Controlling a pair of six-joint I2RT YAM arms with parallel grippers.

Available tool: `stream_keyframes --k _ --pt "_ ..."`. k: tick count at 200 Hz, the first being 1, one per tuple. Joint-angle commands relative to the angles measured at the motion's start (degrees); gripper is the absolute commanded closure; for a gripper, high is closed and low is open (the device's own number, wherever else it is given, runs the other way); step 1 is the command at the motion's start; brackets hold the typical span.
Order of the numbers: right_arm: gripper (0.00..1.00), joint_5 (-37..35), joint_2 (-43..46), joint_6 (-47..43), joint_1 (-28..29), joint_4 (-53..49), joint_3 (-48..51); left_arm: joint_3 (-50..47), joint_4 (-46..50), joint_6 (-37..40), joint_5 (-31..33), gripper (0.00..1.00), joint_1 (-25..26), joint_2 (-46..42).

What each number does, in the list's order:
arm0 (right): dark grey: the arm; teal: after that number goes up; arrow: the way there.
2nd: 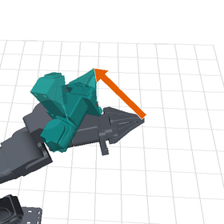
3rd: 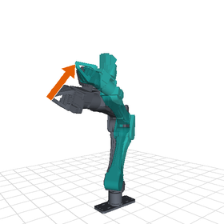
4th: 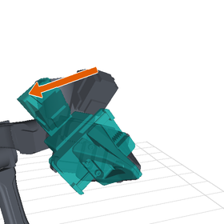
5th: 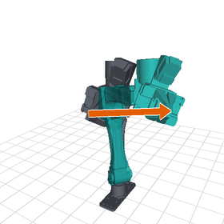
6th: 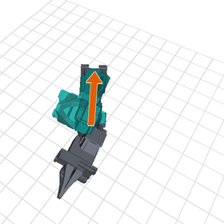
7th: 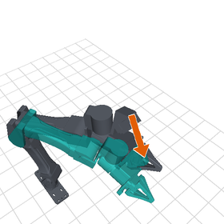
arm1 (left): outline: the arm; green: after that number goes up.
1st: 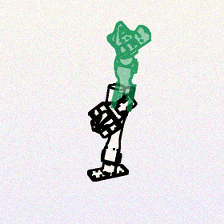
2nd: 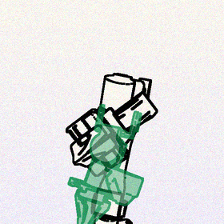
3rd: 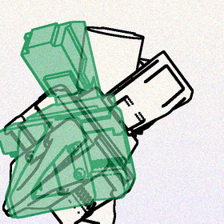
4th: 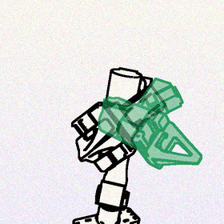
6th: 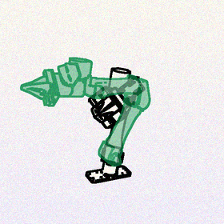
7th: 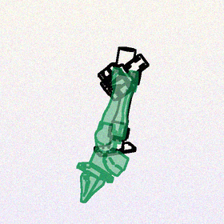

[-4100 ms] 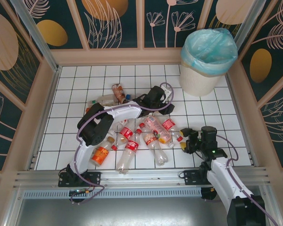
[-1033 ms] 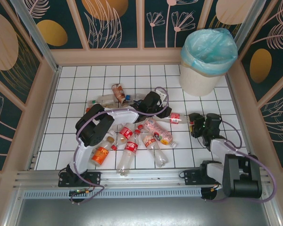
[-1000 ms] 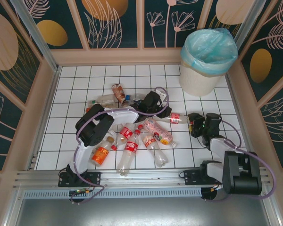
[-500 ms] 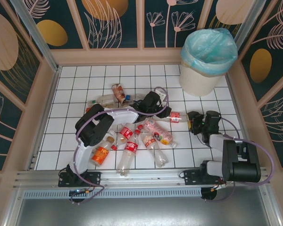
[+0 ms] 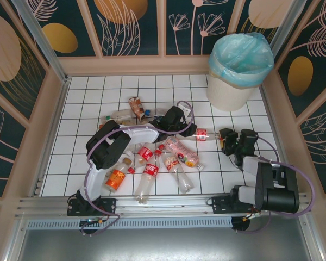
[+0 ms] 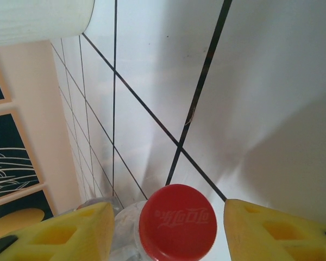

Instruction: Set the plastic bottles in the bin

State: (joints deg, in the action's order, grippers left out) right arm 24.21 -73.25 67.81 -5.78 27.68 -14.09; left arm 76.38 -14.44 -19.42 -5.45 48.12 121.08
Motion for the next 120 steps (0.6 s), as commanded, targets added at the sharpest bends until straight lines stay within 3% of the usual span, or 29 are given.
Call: stream_keyframes --k 1,49,76,120 --pt "0.45 1.52 -0.82 -0.84 -0.41 2.87 0.76 -2.23 3.67 -0.75 0.12 0.38 -0.20 0.10" --pt "0.48 2.05 -2.87 -0.85 -0.45 5.27 1.19 -2.38 3.32 -1.40 0.35 0.38 -0.15 0.38" --pt "0.49 3.55 -7.43 1.22 -0.42 11.92 2.91 -2.85 3.57 -1.46 0.27 0.39 -0.14 0.16" --pt "0.61 5.72 -12.33 3.56 -0.47 18.87 5.06 -4.38 4.03 -1.01 1.02 0.39 -0.05 -1.39"
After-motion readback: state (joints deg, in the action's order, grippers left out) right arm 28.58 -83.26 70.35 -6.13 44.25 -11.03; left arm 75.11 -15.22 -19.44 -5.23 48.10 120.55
